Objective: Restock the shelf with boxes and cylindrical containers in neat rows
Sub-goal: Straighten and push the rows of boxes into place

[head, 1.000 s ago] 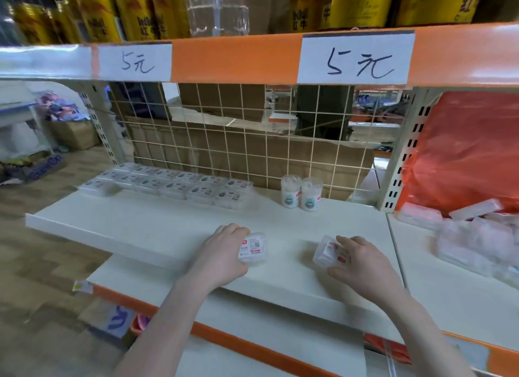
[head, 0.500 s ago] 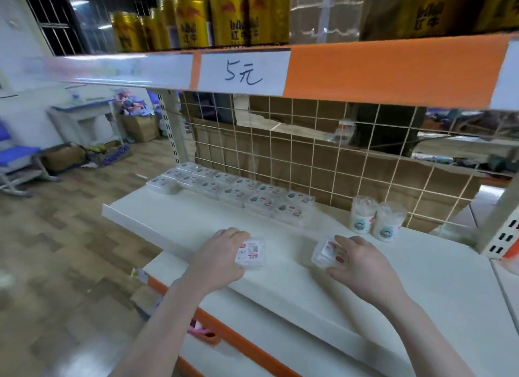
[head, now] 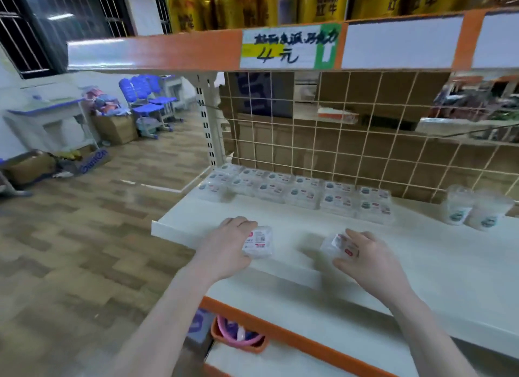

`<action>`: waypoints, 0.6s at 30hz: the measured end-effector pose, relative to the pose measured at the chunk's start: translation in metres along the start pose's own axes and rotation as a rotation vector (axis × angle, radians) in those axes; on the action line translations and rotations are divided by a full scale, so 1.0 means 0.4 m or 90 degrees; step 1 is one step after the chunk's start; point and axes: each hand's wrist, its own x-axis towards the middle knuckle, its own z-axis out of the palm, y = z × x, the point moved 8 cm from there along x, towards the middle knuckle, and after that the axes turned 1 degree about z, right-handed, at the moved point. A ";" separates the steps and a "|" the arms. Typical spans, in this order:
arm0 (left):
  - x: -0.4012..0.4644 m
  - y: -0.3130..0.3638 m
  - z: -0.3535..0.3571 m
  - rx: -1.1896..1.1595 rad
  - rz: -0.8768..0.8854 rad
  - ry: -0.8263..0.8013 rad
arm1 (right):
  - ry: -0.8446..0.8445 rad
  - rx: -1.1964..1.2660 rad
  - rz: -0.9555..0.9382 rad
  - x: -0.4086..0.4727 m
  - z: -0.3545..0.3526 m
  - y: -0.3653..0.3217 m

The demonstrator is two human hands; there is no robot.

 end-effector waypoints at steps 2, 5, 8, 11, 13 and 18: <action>0.009 -0.035 -0.007 -0.007 0.012 -0.001 | -0.001 -0.007 0.014 0.001 0.010 -0.032; 0.029 -0.075 -0.013 -0.015 0.027 -0.003 | 0.009 -0.021 0.025 0.026 0.013 -0.076; 0.055 -0.100 -0.013 -0.017 0.037 -0.006 | 0.018 -0.035 0.026 0.055 0.016 -0.112; 0.090 -0.127 -0.007 -0.014 0.042 -0.012 | 0.020 -0.036 0.031 0.092 0.034 -0.134; 0.118 -0.146 -0.005 -0.010 0.044 -0.013 | 0.021 -0.036 0.031 0.121 0.046 -0.146; 0.213 -0.181 -0.016 0.029 0.069 -0.018 | 0.028 -0.047 0.012 0.213 0.062 -0.172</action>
